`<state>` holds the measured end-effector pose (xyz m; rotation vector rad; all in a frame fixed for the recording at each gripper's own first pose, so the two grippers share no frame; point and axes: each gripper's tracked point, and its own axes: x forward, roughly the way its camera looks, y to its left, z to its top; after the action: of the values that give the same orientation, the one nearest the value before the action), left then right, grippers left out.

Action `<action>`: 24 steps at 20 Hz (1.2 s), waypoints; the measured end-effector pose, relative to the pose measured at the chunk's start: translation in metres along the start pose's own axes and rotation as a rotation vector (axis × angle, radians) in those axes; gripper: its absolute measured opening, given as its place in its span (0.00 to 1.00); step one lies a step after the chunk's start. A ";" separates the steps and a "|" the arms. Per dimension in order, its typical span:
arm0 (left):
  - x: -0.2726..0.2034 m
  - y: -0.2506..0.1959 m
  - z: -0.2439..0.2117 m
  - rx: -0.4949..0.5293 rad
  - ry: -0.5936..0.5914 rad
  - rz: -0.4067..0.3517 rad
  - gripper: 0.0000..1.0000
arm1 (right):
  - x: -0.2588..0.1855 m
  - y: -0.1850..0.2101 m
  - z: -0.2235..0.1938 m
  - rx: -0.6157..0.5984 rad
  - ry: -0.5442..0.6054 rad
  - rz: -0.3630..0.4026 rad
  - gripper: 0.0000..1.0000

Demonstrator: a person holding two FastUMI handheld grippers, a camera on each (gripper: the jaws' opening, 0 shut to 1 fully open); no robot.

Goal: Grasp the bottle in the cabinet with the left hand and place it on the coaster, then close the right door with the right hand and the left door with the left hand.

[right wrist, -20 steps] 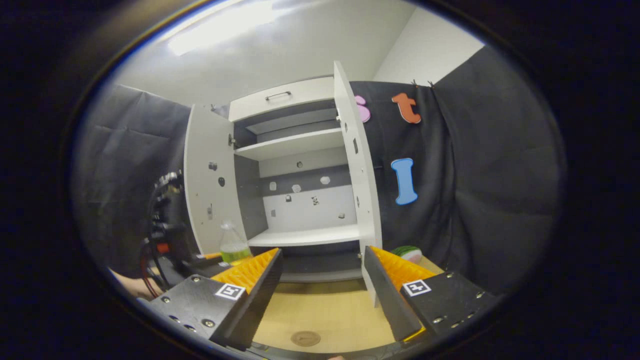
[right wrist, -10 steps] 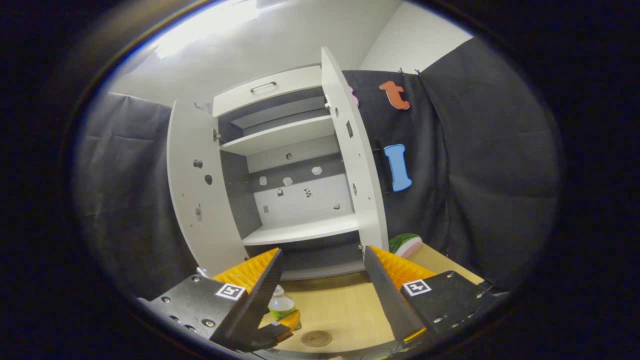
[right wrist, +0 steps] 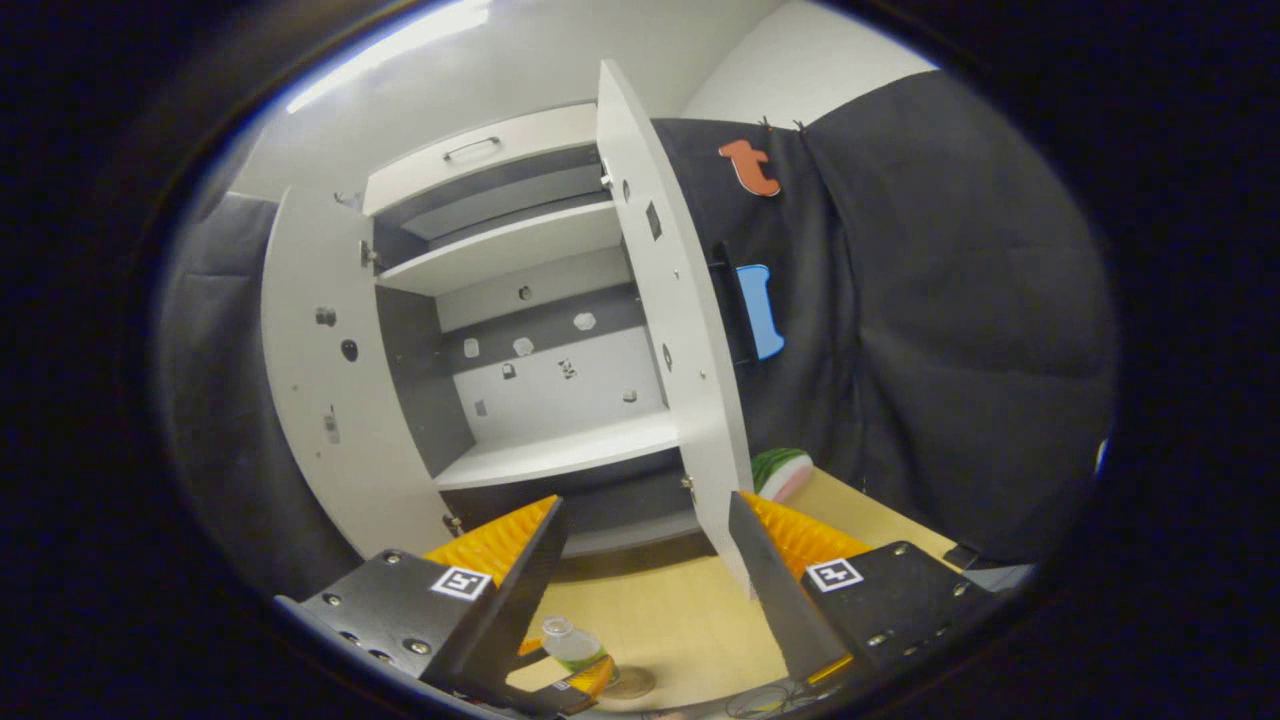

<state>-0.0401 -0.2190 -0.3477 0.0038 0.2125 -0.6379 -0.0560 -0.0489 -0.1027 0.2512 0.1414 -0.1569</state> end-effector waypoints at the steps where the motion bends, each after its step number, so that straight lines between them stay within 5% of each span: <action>1: 0.001 -0.001 -0.006 0.009 0.011 -0.014 0.80 | 0.003 0.000 -0.001 -0.014 -0.001 -0.006 0.98; 12: 0.005 -0.005 -0.023 0.018 0.115 -0.090 0.83 | 0.022 -0.008 0.009 -0.034 0.004 -0.048 0.98; 24: -0.020 -0.008 0.064 0.060 0.052 -0.121 0.80 | -0.008 -0.033 0.027 -0.053 -0.068 -0.078 0.98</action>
<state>-0.0481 -0.2180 -0.2803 0.0661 0.2449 -0.7657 -0.0661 -0.0864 -0.0829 0.1872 0.0877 -0.2390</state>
